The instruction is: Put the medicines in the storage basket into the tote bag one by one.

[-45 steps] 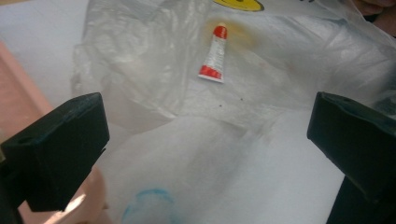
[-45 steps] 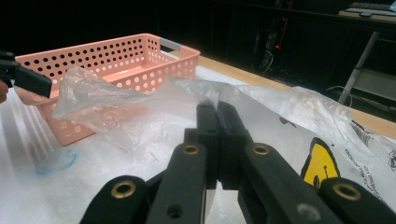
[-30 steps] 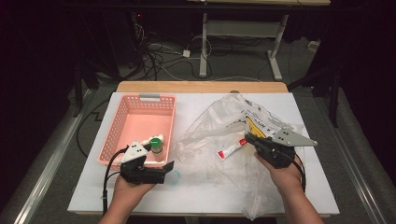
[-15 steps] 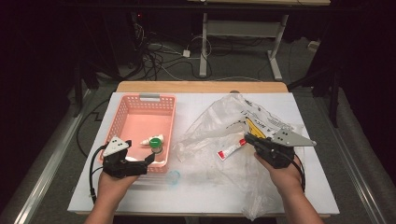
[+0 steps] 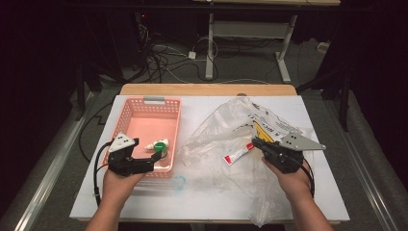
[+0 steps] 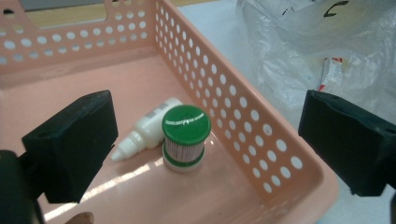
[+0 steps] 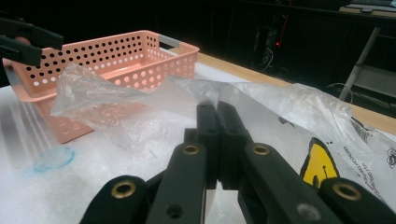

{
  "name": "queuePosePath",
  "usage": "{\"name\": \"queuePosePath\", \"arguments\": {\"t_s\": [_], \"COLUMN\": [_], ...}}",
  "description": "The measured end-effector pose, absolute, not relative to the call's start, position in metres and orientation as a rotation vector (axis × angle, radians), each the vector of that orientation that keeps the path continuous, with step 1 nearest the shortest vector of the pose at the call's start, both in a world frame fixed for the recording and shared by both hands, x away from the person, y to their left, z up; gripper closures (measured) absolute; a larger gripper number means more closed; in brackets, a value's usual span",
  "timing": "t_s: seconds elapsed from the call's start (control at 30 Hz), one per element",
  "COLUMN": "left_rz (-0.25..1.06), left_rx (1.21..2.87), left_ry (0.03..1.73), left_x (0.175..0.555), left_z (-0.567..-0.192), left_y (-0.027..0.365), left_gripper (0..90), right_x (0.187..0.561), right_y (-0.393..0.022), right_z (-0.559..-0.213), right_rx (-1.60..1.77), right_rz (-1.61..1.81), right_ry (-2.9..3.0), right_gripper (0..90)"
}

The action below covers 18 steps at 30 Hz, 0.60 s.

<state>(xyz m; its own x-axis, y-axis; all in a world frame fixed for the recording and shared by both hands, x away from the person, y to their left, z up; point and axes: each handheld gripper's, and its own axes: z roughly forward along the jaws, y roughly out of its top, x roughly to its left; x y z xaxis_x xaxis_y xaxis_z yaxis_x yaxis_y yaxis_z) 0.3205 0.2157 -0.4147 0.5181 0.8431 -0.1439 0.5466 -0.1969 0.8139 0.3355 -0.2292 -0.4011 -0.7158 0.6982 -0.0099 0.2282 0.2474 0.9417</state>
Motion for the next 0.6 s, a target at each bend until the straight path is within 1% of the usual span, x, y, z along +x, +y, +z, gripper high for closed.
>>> {"name": "queuePosePath", "arguments": {"t_s": [0.17, 0.33, 0.4, 0.53, 0.6], "left_rz": [0.401, 0.335, 0.289, 0.249, 0.21], "left_rx": [1.927, 1.997, 2.033, 2.104, 2.133], "left_ry": [1.168, 1.197, 1.227, 1.269, 1.295], "left_x": [0.34, 0.356, 0.362, 0.374, 0.38], "left_z": [-0.409, -0.413, -0.414, -0.415, -0.417], "left_y": [0.211, 0.209, 0.208, 0.204, 0.202], "left_gripper": [5.7, 14.0, 15.3, 19.7, 19.8], "right_x": [0.335, 0.334, 0.334, 0.335, 0.335], "right_y": [-0.23, -0.23, -0.23, -0.229, -0.23], "right_z": [-0.4, -0.4, -0.4, -0.401, -0.401], "right_rx": [0.849, 0.846, 0.844, 0.843, 0.846], "right_rz": [1.468, 1.474, 1.471, 1.467, 1.467], "right_ry": [2.095, 2.09, 2.096, 2.098, 2.095], "right_gripper": [90.0, 90.0, 90.0, 90.0, 90.0]}}
